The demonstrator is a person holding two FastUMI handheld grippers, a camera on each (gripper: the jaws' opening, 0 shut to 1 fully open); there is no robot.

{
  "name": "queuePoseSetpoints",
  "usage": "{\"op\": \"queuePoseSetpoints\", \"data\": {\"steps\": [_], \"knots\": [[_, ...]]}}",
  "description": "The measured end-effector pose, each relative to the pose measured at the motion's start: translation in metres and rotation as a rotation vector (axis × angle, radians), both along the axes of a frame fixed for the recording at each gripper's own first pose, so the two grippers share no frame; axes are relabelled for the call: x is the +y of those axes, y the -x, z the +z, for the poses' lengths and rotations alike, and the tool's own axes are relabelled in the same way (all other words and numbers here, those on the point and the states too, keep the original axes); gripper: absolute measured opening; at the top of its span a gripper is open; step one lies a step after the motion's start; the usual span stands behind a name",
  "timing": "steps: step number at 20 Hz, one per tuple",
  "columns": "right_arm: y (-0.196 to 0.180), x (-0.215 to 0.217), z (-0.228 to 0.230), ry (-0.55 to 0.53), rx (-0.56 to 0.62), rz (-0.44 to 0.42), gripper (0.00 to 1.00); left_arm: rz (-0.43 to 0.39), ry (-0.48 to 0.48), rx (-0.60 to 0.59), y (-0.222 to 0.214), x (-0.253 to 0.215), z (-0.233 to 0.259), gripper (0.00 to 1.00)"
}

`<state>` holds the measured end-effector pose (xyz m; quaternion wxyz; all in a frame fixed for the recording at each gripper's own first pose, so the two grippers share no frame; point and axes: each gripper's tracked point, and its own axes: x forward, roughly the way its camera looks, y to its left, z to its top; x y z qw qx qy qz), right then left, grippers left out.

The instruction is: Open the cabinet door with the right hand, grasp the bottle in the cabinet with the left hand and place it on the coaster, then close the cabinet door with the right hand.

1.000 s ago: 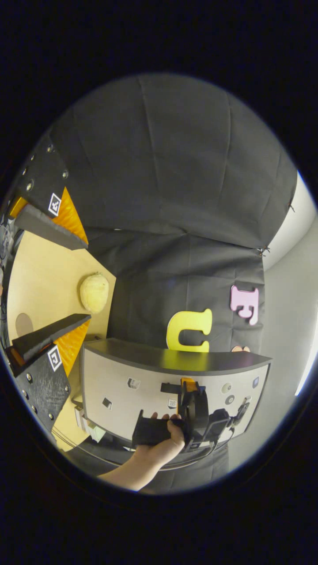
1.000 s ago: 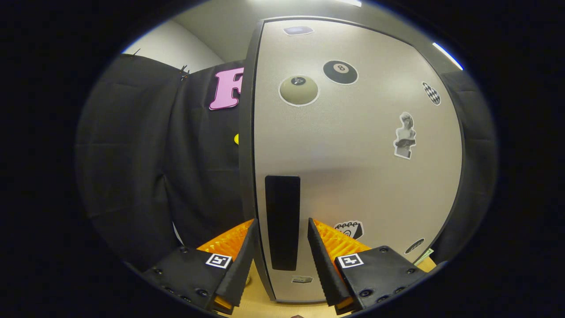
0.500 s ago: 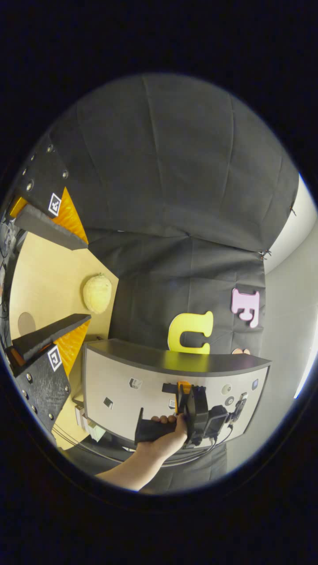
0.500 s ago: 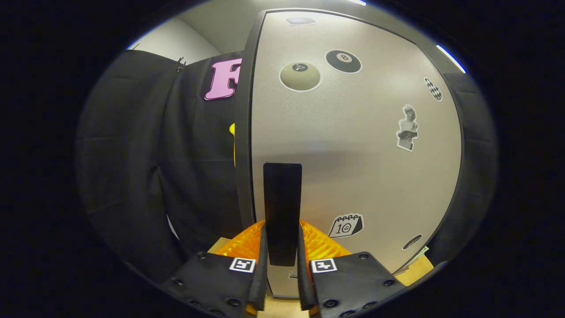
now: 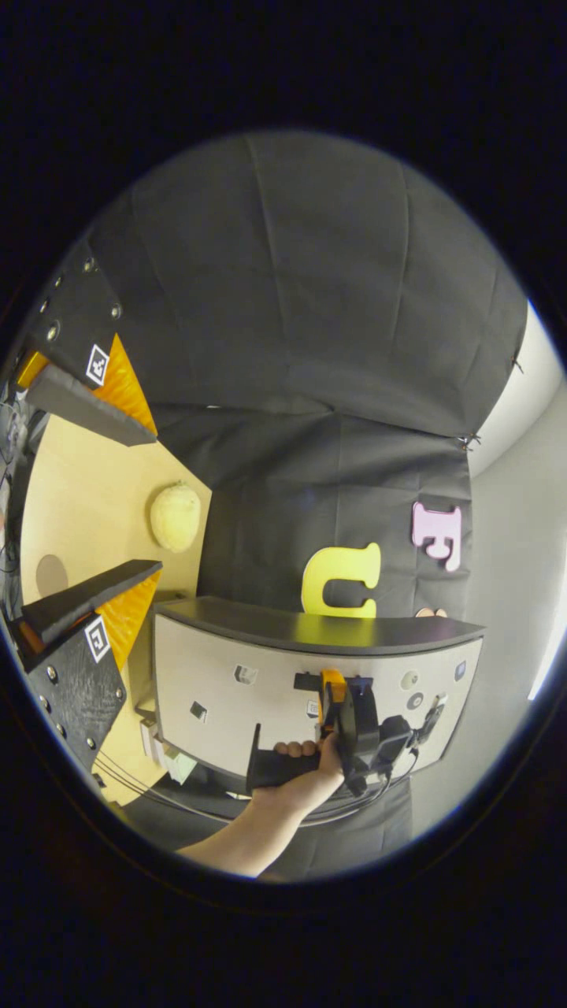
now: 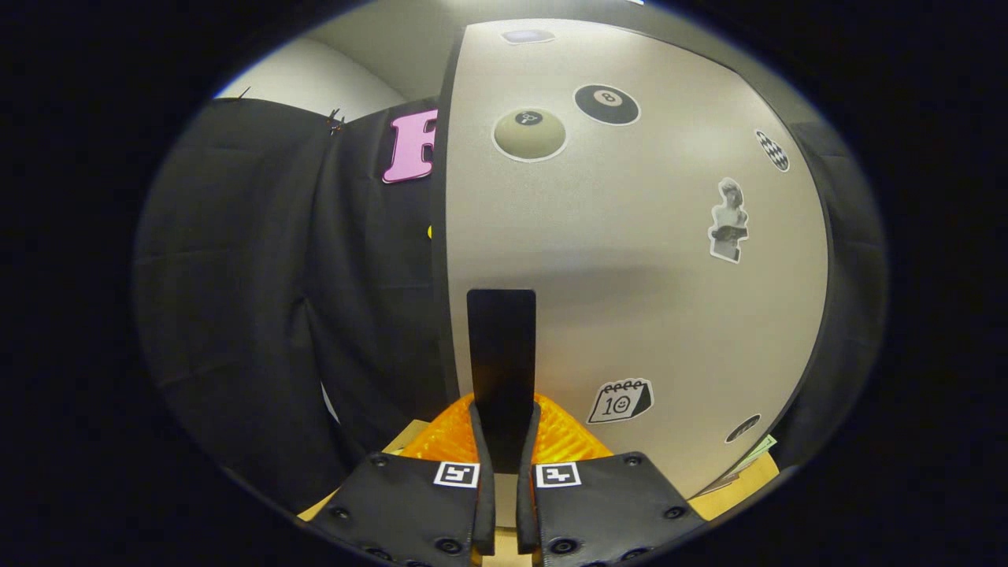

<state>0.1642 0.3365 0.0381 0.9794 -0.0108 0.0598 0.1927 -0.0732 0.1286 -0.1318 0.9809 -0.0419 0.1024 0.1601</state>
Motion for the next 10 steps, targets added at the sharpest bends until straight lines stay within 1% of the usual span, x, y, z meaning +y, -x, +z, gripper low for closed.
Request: {"op": "queuePoseSetpoints", "data": {"steps": [1, 2, 3, 6, 7, 8, 10], "knots": [[0.003, -0.001, 0.0, 0.0, -0.005, 0.013, 0.12, -0.005, 0.004, -0.001, -0.001, -0.001, 0.0, 0.87], [0.008, -0.002, 0.0, -0.002, -0.008, 0.03, 0.12, -0.01, 0.007, 0.0, 0.001, -0.005, -0.001, 0.9], [0.012, -0.003, 0.001, 0.0, -0.015, 0.047, 0.12, -0.013, 0.006, 0.003, 0.001, -0.005, -0.002, 0.87], [0.027, -0.008, 0.001, 0.007, -0.022, 0.076, 0.12, -0.031, 0.013, -0.001, 0.005, -0.015, -0.006, 0.87], [0.032, -0.01, 0.001, 0.018, -0.027, 0.084, 0.12, -0.038, 0.023, -0.003, 0.004, -0.018, -0.007, 0.9], [0.037, -0.013, 0.002, 0.024, -0.025, 0.092, 0.12, -0.045, 0.032, -0.013, 0.001, -0.02, -0.004, 0.9], [0.044, -0.017, 0.001, 0.019, -0.025, 0.111, 0.12, -0.061, 0.039, -0.04, -0.004, -0.027, 0.002, 0.87]]}}
